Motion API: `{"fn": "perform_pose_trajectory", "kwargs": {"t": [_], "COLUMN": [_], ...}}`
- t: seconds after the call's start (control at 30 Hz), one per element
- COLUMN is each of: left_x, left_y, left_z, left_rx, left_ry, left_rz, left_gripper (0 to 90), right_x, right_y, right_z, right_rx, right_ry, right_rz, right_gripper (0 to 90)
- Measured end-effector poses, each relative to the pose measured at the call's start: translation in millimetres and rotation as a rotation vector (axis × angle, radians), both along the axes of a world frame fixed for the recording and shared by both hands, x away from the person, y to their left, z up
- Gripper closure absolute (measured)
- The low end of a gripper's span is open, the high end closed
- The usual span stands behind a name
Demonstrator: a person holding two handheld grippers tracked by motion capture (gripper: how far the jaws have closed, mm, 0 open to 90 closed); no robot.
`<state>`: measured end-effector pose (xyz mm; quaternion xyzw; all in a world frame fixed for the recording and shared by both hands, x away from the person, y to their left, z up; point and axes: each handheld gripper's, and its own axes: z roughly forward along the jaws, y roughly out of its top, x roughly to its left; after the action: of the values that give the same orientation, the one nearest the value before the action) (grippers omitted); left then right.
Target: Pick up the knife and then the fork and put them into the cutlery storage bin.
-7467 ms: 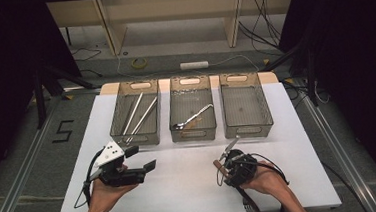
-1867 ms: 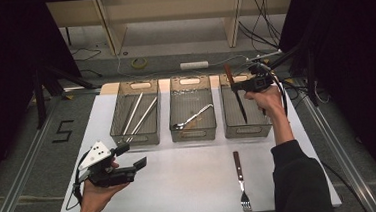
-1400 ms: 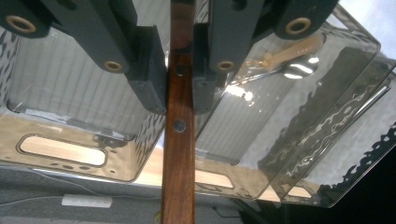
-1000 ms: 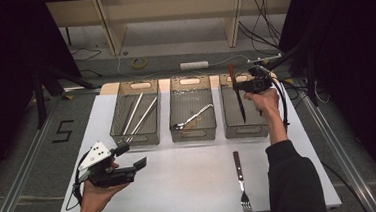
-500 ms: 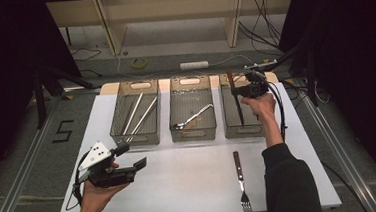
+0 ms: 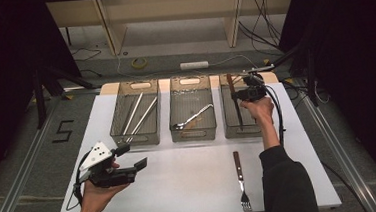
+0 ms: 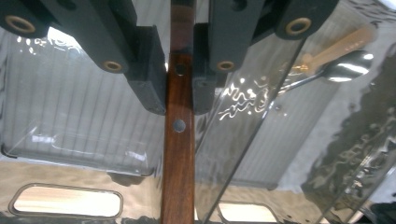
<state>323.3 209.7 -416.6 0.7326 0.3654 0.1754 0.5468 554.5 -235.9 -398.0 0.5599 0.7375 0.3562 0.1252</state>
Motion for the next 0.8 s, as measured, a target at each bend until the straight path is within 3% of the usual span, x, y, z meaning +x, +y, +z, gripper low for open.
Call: {"fn": "perform_pose_trajectory", "kwargs": {"t": [0.27,0.4,0.53,0.8], "left_x": [-0.2,-0.2,0.0,0.3], "left_y": [0.6,0.8,0.3,-0.3], "left_z": [-0.3,-0.3,-0.4,-0.3], "left_rx": [0.001,0.000,0.000,0.000], "left_ry": [0.001,0.001,0.001,0.002], "left_rz": [-0.001,0.000,0.000,0.001], "left_gripper": [19.0,19.0,19.0,19.0], "right_x": [2.6,4.1,1.2,-8.7], "right_y": [1.0,1.3,1.6,3.1], "right_z": [-5.7,-5.6,1.5,14.7], "right_rx": [-0.012,-0.019,-0.008,-0.002], "right_ry": [0.036,0.056,0.034,-0.018], "right_rz": [-0.040,-0.042,-0.040,0.049], "right_gripper": [75.8,64.5,62.0,53.8]}}
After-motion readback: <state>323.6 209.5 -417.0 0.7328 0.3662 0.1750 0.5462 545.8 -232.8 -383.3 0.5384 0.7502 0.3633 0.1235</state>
